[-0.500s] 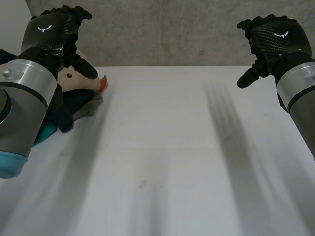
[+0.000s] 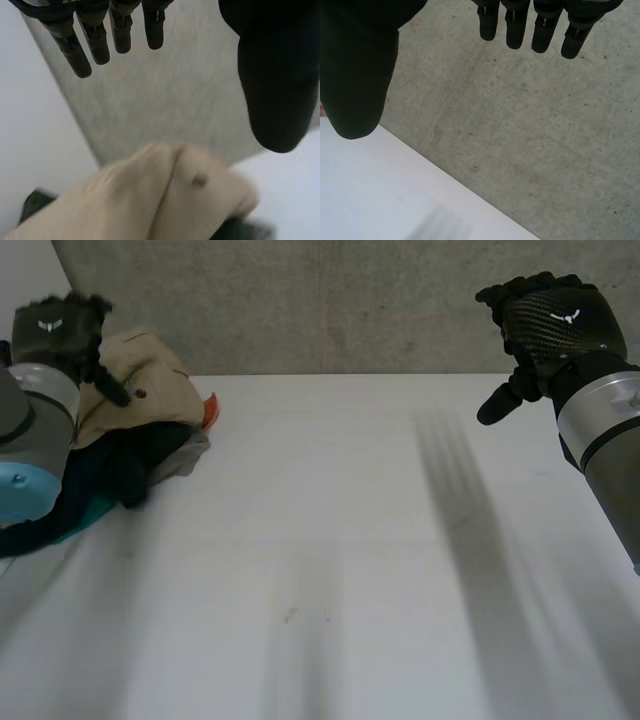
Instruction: Fold the laundry.
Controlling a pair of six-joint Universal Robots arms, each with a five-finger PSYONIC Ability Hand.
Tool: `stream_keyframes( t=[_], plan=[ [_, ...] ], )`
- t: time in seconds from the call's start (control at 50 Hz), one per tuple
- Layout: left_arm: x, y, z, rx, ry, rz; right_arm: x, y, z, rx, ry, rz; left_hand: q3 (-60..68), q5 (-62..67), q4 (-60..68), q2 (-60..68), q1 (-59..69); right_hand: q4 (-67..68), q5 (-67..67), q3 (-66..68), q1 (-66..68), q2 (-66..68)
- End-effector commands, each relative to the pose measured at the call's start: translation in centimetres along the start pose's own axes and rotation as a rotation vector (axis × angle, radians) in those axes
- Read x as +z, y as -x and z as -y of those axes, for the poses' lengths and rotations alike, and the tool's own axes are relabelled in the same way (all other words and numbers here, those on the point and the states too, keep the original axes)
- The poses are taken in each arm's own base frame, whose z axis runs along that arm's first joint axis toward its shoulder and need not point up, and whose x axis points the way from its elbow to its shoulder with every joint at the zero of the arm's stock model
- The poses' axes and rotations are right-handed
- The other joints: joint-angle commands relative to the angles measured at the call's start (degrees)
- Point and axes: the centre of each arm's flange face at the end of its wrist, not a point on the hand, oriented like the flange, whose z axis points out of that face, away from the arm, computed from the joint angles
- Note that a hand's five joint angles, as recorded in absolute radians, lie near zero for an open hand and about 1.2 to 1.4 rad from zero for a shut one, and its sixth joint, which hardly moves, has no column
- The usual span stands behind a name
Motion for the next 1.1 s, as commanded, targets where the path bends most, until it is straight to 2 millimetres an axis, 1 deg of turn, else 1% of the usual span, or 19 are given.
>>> stream_keyframes(
  t=[0.02,0.12,0.14,0.16,0.2,0.28,0.3,0.4,0.46,0.48,0.58,0.66,0.72,0.82,0.9,0.94,0.96,1.02,1.1],
  plan=[
    [5.2,3.5,-7.8,0.244,0.111,0.091,0.0,0.0,0.0,-0.006,0.000,0.002,-0.5,-1.4,-0.2,-0.4,-0.4,-1.9,-2.4,-1.8,-3.0,-2.2],
    [6.7,4.1,-9.9,0.287,0.084,0.114,0.0,0.1,-0.1,-0.009,0.002,0.007,7.5,6.7,7.9,7.7,7.6,-1.9,-2.4,-1.8,-3.0,-2.2],
    [6.8,4.1,-9.9,0.287,0.077,0.119,-0.1,0.2,-0.1,-0.009,0.003,0.009,16.4,15.5,16.7,16.5,16.5,-1.9,-2.4,-1.8,-3.0,-2.2],
    [6.7,4.0,-9.7,0.280,0.065,0.118,-0.1,0.3,-0.2,-0.010,0.005,0.009,48.3,47.4,48.6,48.4,48.4,-1.9,-2.4,-1.8,-3.0,-2.2],
    [6.6,3.6,-9.5,0.275,0.059,0.113,-0.1,0.3,-0.2,-0.012,0.004,0.011,68.0,67.1,68.3,68.1,68.1,-1.9,-2.4,-1.8,-3.0,-2.2],
    [5.1,2.8,-4.7,0.235,-0.034,0.108,0.0,0.3,-0.4,-0.012,0.009,0.010,68.1,67.2,68.4,68.2,68.2,-1.9,-2.4,-1.8,-3.0,-2.2],
    [3.5,1.6,-1.3,0.191,-0.106,0.082,0.1,0.2,-0.3,-0.012,0.008,0.009,68.1,67.2,68.4,68.2,68.2,-1.9,-2.4,-1.8,-3.0,-2.2],
    [0.1,-1.0,5.3,0.078,-0.253,0.004,0.3,-0.1,-0.3,-0.013,0.006,-0.001,68.1,67.2,68.4,68.2,68.2,-1.9,-2.4,-1.8,-3.0,-2.2],
    [-1.8,-2.9,7.8,0.033,-0.316,-0.070,0.4,-0.3,-0.1,-0.013,0.001,-0.007,68.1,67.2,68.4,68.2,68.2,-1.9,-2.4,-1.8,-3.0,-2.2],
    [-3.3,-4.7,9.3,0.009,-0.351,-0.144,0.4,-0.4,-0.1,-0.013,0.000,-0.009,68.1,67.2,68.4,68.2,68.2,-1.9,-2.4,-1.8,-3.0,-2.2],
    [-8.3,-10.4,11.3,-0.048,-0.367,-0.394,0.8,-1.3,-0.1,-0.015,-0.001,-0.036,68.1,67.2,68.4,68.2,68.2,-1.9,-2.4,-1.8,-3.0,-2.2],
    [-11.3,-13.6,11.3,-0.072,-0.348,-0.543,1.1,-2.4,0.0,-0.018,-0.007,-0.069,68.1,67.2,68.4,68.2,68.2,-1.9,-2.4,-1.8,-3.0,-2.2],
    [-10.7,-15.0,8.7,-0.059,-0.282,-0.569,1.2,-2.8,0.1,-0.016,-0.011,-0.079,68.1,67.2,68.4,68.2,68.2,-1.9,-2.4,-1.8,-3.0,-2.2],
    [-9.6,-18.1,0.7,0.001,-0.082,-0.615,1.5,-3.0,0.2,-0.022,-0.011,-0.079,68.1,67.2,68.4,68.2,68.2,-1.9,-2.4,-1.8,-3.0,-2.2],
    [-10.1,-19.4,-4.0,0.042,0.058,-0.643,2.1,-2.8,-1.0,-0.054,0.029,-0.070,68.1,67.2,68.4,68.2,68.2,-1.9,-2.4,-1.8,-3.0,-2.2],
    [-10.8,-19.9,-4.8,0.048,0.090,-0.664,2.5,-2.5,-2.5,-0.106,0.074,-0.060,60.7,59.9,61.1,60.9,60.9,-1.9,-2.4,-1.8,-3.0,-2.2],
    [-11.6,-20.3,-5.3,0.057,0.117,-0.685,2.6,-2.4,-2.9,-0.129,0.092,-0.056,43.5,42.7,43.9,43.7,43.7,-1.9,-2.4,-1.8,-3.0,-2.2],
    [-12.3,-20.4,-5.8,0.072,0.148,-0.697,2.8,-2.2,-4.1,-0.202,0.162,-0.043,18.4,17.5,18.7,18.5,18.5,-1.9,-2.4,-1.8,-3.0,-2.2],
    [-13.4,-18.8,-3.5,0.078,0.157,-0.654,2.4,-1.8,-4.3,-0.209,0.238,-0.004,6.2,5.4,6.6,6.4,6.3,-1.9,-2.4,-1.8,-3.0,-2.2]
  ],
)
